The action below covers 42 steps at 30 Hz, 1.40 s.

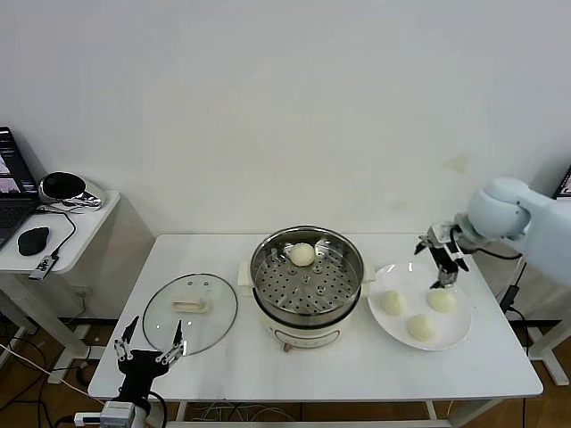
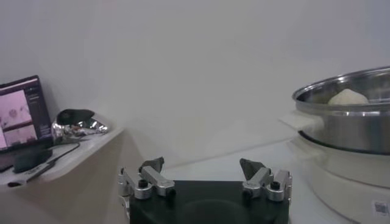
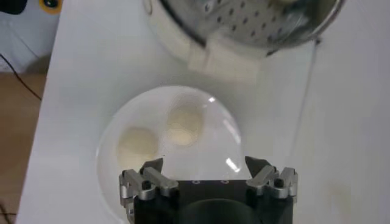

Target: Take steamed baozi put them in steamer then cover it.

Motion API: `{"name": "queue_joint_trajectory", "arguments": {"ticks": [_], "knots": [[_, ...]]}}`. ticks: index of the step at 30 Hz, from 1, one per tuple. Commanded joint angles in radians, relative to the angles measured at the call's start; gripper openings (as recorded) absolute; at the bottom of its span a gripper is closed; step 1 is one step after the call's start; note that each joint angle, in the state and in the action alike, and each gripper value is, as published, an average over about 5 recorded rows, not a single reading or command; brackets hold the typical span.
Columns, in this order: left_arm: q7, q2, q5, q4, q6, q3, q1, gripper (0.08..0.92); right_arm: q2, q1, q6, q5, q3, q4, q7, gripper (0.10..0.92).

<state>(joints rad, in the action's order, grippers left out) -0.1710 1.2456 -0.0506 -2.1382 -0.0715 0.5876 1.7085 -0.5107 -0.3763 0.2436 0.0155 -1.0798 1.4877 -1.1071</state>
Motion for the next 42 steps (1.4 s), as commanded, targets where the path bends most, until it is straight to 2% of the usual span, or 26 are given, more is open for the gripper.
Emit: {"name": "queue_joint_trajectory", "arguments": {"ticks": [1,13,35,39,42], "knots": [[0.0,0.008,0.002,-0.01,-0.002,0.012,0.01,0.823,-0.051,0.278,-0.023,0.106,0.189,-0.163,-0.012,0.823],[0.001,0.015,0.002,-0.012,-0.002,0.036,0.022,0.823,-0.272,0.365,-0.093,0.125,0.243,-0.342,0.005,0.823],[0.001,0.021,0.003,-0.006,0.001,0.033,0.02,0.823,-0.384,0.413,-0.111,0.217,0.308,-0.53,0.061,0.82],[0.001,0.021,0.003,-0.007,0.0,0.033,0.02,0.823,-0.384,0.411,-0.101,0.211,0.306,-0.525,0.058,0.791],[0.001,0.022,0.004,-0.008,0.0,0.031,0.02,0.823,-0.378,0.409,-0.094,0.205,0.301,-0.514,0.05,0.737]]}}
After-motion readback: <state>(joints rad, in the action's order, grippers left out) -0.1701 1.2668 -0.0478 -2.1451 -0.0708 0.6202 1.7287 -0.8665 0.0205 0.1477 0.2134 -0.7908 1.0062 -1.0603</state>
